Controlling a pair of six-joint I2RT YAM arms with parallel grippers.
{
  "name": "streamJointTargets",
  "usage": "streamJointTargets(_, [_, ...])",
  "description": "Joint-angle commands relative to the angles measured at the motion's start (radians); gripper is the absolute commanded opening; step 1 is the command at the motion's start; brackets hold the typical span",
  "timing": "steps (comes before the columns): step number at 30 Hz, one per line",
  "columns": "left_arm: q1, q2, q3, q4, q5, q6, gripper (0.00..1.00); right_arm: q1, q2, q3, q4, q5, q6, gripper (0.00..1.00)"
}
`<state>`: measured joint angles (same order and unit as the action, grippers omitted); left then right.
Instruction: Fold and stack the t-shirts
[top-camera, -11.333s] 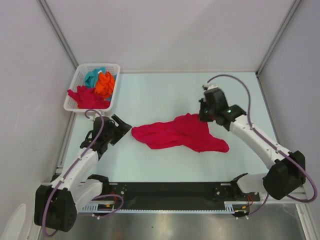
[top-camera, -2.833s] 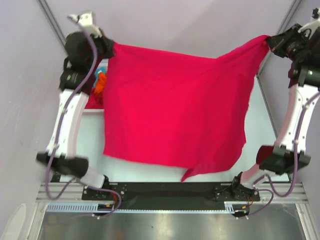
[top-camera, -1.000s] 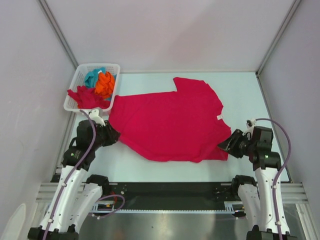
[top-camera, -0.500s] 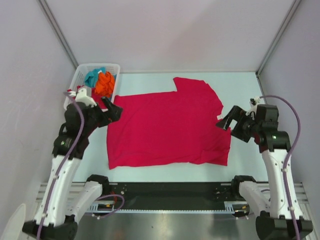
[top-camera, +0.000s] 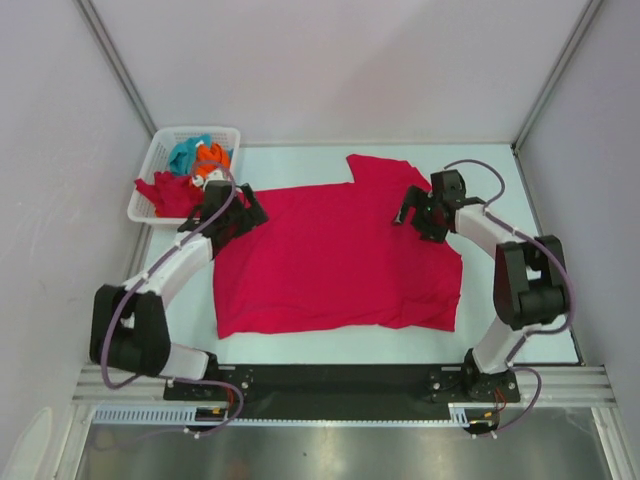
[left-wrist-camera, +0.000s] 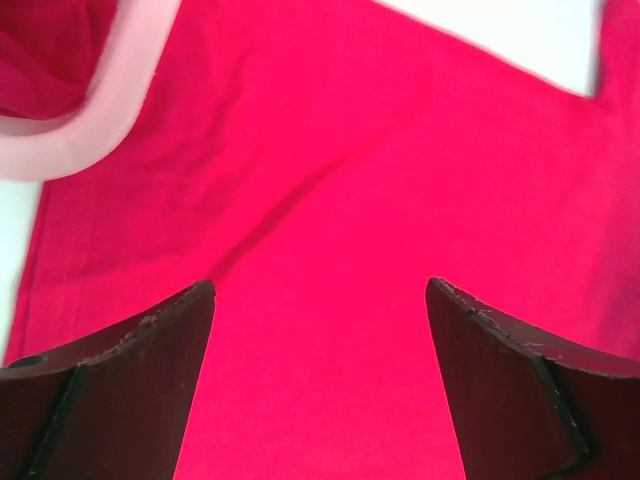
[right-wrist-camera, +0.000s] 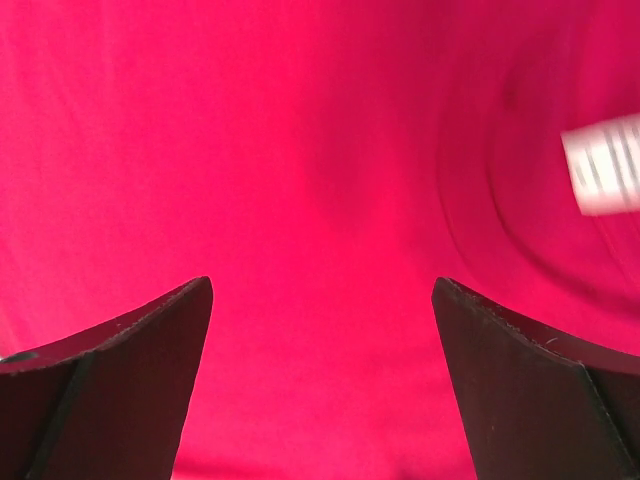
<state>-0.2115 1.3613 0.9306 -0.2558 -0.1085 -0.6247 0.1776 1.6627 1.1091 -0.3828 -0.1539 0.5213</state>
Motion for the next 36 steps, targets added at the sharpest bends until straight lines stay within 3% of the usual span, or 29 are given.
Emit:
streamJointTargets(1, [-0.009, 0.103, -0.004, 0.122, -0.011, -0.021, 0.92, 0.0, 0.107, 0.092, 0.189, 0.005, 0.045, 0.98])
streamJointTargets(7, [-0.031, 0.255, -0.01, 0.145, 0.001, -0.021, 0.92, -0.016, 0.204, 0.08, 0.202, 0.046, 0.054, 0.98])
streamJointTargets(13, [-0.083, 0.357, -0.027, 0.177, 0.012, -0.05, 0.92, -0.087, 0.186, -0.02, 0.199, 0.066, 0.054, 0.98])
streamJointTargets(23, [-0.245, 0.406, -0.033, 0.196, 0.009, -0.104, 0.91, -0.228, 0.037, -0.176, 0.17, 0.097, 0.017, 0.98])
streamJointTargets(32, [-0.381, 0.438, -0.03, 0.211, 0.016, -0.116, 0.91, -0.268, -0.121, -0.311, 0.116, 0.152, -0.012, 0.99])
streamJointTargets(36, [-0.413, 0.47, 0.005, 0.208, 0.026, -0.113, 0.91, -0.372, -0.176, -0.377, 0.117, 0.122, -0.015, 1.0])
